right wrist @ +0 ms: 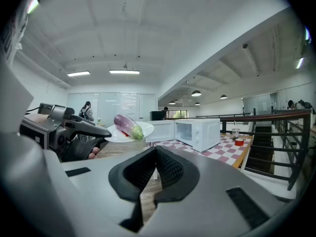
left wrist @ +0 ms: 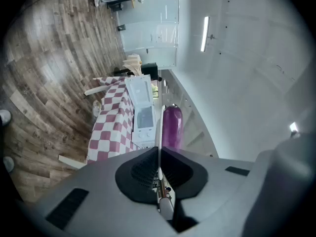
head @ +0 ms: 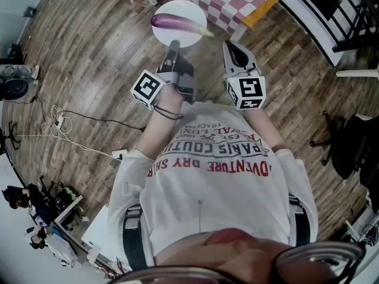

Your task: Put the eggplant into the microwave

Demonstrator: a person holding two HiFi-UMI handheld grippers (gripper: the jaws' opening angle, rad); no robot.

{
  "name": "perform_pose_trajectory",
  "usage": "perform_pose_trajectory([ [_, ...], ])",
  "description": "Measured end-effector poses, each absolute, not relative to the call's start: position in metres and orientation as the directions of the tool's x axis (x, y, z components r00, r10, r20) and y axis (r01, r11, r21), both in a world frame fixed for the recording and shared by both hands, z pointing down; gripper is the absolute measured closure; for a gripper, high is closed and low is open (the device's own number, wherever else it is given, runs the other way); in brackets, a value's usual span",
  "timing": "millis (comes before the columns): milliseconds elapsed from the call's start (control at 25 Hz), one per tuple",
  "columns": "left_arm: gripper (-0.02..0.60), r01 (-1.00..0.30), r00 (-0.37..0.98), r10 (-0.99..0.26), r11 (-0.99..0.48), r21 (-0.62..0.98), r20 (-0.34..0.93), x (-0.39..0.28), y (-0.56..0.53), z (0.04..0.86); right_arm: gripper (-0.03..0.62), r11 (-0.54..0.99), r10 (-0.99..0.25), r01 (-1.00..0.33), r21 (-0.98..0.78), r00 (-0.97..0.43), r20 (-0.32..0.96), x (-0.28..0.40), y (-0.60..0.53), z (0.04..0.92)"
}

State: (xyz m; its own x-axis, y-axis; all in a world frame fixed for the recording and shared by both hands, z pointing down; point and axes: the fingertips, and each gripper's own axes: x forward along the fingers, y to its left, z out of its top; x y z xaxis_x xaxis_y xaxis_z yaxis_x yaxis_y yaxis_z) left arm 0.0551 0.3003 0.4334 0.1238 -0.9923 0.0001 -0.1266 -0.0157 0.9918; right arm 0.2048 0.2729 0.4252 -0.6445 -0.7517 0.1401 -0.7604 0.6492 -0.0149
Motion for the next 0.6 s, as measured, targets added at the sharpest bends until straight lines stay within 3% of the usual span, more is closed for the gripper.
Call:
perform_pose_trajectory([
  [600,0.546,-0.115,0.131,-0.991,-0.005,0.993,0.011,0.067,0.303,0.439,0.568,0.656,-0.739,-0.753,-0.059,-0.655,0.156,0.215,0.278,0.435],
])
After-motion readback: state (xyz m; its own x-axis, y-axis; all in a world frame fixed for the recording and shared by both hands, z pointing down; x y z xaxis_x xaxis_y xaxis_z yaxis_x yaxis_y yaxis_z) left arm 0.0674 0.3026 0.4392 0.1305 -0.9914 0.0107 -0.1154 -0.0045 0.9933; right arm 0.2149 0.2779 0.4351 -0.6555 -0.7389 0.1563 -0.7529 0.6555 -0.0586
